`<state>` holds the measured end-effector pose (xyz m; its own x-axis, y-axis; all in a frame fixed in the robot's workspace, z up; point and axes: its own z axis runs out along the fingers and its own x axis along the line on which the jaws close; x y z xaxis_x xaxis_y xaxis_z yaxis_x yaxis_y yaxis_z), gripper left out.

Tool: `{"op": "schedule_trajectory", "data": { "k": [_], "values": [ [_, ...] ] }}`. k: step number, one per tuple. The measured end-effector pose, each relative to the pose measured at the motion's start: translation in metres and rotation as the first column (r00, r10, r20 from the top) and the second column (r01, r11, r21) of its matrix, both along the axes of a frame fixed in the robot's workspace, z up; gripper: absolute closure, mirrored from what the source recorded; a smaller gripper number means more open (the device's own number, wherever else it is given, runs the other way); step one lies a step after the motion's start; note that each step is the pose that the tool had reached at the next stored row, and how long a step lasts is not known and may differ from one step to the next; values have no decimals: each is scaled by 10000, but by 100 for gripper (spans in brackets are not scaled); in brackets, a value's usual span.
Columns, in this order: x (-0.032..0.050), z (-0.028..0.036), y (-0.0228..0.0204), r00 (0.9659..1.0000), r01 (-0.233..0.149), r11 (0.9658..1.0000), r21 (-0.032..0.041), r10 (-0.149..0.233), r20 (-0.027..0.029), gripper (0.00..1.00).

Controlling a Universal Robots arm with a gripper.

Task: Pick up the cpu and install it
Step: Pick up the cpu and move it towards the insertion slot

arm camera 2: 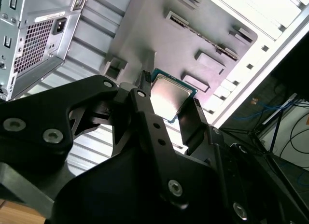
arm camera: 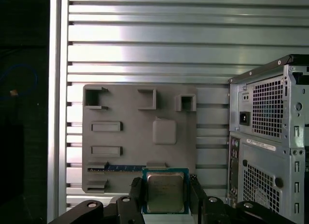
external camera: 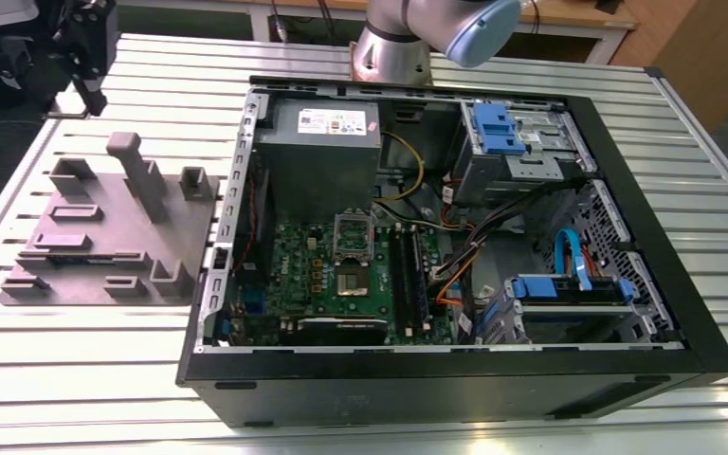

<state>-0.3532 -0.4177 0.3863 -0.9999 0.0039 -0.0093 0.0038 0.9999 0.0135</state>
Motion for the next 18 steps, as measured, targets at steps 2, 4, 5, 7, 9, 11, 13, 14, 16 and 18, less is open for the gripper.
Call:
{"op": "schedule_trajectory", "data": {
  "k": [2, 4, 5, 7, 9, 11, 13, 14, 16, 18],
  "values": [
    [30, 1, 0, 10000, 0, 10000, -1, 0, -1, 53],
    [63, 0, 0, 10000, 0, 10000, 0, 0, 0, 53],
    [78, 0, 0, 10000, 0, 10000, 0, 0, 0, 53],
    [105, 0, 0, 10000, -1, 10000, 0, 1, 0, 53],
    [131, 0, 0, 10000, 0, 10000, -1, 0, -1, 53],
    [155, 0, 0, 10000, 0, 10000, 0, 0, 0, 53],
    [180, 0, 0, 10000, 0, 10000, -1, 0, -1, 53],
    [189, -1, 0, 10000, -1, 10000, 0, 1, 0, 53],
    [194, -1, 0, 10000, 2, 10000, 0, -2, 0, 53],
    [196, 0, 0, 10000, 0, 10000, -1, 0, -1, 53]
  ]
}}
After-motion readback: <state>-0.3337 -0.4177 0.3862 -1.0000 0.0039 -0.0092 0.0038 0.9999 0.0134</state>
